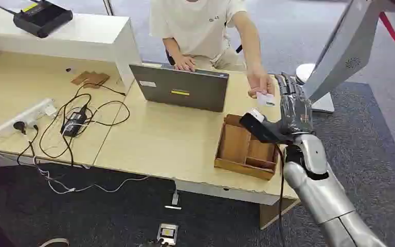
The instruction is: Pass the card to the sensor for recognition and then transmit it.
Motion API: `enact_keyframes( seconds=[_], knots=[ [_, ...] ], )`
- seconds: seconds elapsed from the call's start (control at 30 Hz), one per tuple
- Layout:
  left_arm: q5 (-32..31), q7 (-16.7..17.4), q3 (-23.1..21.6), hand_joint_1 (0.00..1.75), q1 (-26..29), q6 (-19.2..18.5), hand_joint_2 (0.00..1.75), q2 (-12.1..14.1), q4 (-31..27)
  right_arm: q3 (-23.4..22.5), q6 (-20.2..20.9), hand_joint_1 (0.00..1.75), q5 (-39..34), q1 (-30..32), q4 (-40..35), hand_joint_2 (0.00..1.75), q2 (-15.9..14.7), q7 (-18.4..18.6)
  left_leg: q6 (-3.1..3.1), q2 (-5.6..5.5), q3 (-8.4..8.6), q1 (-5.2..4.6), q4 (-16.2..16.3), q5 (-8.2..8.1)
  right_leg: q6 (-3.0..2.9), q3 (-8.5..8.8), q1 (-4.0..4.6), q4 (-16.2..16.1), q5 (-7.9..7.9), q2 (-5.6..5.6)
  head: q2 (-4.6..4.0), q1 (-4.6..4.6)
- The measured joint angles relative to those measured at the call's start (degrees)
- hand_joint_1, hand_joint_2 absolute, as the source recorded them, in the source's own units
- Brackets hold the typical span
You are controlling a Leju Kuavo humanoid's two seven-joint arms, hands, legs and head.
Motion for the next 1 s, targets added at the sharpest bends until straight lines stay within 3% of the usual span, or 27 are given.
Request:
enact_keyframes(
  seconds=[0.43, 0.5, 0.53, 0.6, 1.0],
  knots=[
    [-1.75, -0.02, 0.02, 0.00, -0.02, -0.68, 0.00, 0.00, -0.15, 1.68, -3.50, 0.03, -2.91, -0.82, 5.83, 1.75, 1.57, -0.11, 0.00, -0.01, 0.00, 0.00, 0.00, 0.00, 0.00, -0.01, 0.01, 0.01, 0.00, 0.00, 0.00, 0.02],
    [-1.88, -0.02, 0.02, 0.00, -0.02, -0.70, 0.00, 0.00, -0.17, 1.73, -4.35, 1.50, -3.52, -0.82, 6.46, 1.75, 1.81, -0.48, 0.00, 0.00, 0.00, 0.00, 0.00, 0.00, 0.00, -0.01, 0.01, 0.01, 0.00, 0.00, 0.00, 0.02],
    [-1.94, -0.04, 0.02, 0.00, -0.02, -0.74, 0.00, 0.00, -0.17, 1.73, -4.74, 1.50, -3.84, -0.83, 6.75, 1.75, 1.90, -0.70, 0.00, 0.01, 0.00, 0.00, 0.00, 0.00, 0.00, -0.01, 0.01, 0.00, 0.00, 0.00, 0.00, 0.02],
    [-2.21, -0.09, 0.07, 0.00, -0.02, -0.74, 0.00, 0.00, -0.18, 1.73, -5.40, 1.75, -4.48, -0.83, 7.25, 1.75, 2.08, -1.12, 0.00, 0.00, 0.00, 0.00, 0.00, 0.00, 0.00, -0.01, 0.00, 0.00, 0.00, 0.00, 0.00, 0.02],
    [-2.88, -0.18, 0.20, 0.00, -0.01, -0.85, 0.00, 0.00, -0.20, 1.66, -6.91, 1.71, -5.79, -1.42, 9.57, 1.75, 2.47, -1.36, 0.00, 0.00, 0.01, 0.00, 0.01, 0.00, 0.00, -0.01, 0.00, 0.00, 0.00, 0.00, 0.00, 0.00]
  ],
)
